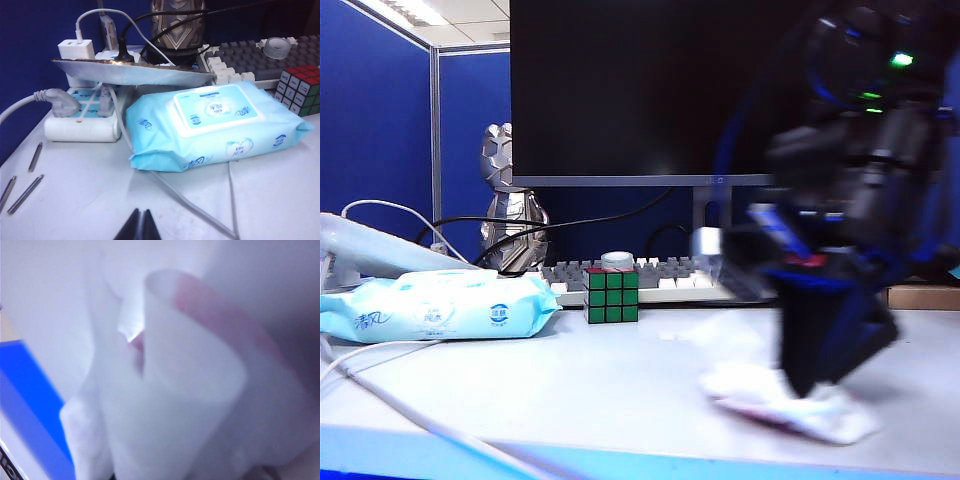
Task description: Use the wet wipes on the table to wipe the cherry juice off the table, then put the wipes back on the table.
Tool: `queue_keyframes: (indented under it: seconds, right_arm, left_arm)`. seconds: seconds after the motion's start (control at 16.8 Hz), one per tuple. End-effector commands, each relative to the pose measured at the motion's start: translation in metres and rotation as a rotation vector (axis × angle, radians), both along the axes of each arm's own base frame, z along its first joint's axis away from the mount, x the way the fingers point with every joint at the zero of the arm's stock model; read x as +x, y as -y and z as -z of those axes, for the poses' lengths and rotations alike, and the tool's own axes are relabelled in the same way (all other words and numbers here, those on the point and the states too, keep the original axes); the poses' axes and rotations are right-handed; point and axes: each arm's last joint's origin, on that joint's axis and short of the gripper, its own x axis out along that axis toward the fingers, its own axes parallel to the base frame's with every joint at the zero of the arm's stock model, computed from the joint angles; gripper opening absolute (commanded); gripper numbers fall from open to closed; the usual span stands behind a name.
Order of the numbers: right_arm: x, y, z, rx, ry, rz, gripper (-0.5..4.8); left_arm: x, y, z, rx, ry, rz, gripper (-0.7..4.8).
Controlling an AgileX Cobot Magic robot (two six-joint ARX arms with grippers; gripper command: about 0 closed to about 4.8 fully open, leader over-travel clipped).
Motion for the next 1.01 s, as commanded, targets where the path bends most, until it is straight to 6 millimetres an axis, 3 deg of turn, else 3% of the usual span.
queue_keyframes:
  seconds: [0.06,0.18,0.3,0.42,0.59,0.71,0.83,1.01]
  right_arm:
    - [0.009,-0.004,-0.003,-0.215,0.146,0.056,-0.01]
    - [0.027,0.006,-0.012,-0.449,0.329,0.136,-0.01]
    - [0.047,0.015,-0.018,-0.525,0.417,0.220,-0.01]
    - [0.082,0.034,-0.025,-0.584,0.462,0.331,-0.01]
    - [0.112,0.057,-0.028,-0.630,0.481,0.422,-0.01]
    - [0.130,0.071,-0.032,-0.627,0.489,0.507,-0.01]
    - [0.133,0.071,-0.034,-0.599,0.483,0.512,-0.01]
    - [0.127,0.050,-0.030,-0.314,0.391,0.331,-0.01]
  left_arm:
    - [0.000,0.000,0.001,0.001,-0.011,-0.005,0.23]
    - [0.000,0.000,0.001,0.001,-0.011,-0.005,0.23]
    - [0.000,0.000,0.001,0.001,-0.011,-0.005,0.23]
    - [0.000,0.000,0.001,0.001,-0.011,-0.005,0.23]
    - [0.000,0.000,0.001,0.001,-0.011,-0.005,0.23]
    - [0.000,0.000,0.001,0.001,-0.011,-0.005,0.23]
    - [0.000,0.000,0.001,0.001,-0.011,-0.004,0.23]
    - [0.000,0.000,0.001,0.001,-0.011,-0.004,0.23]
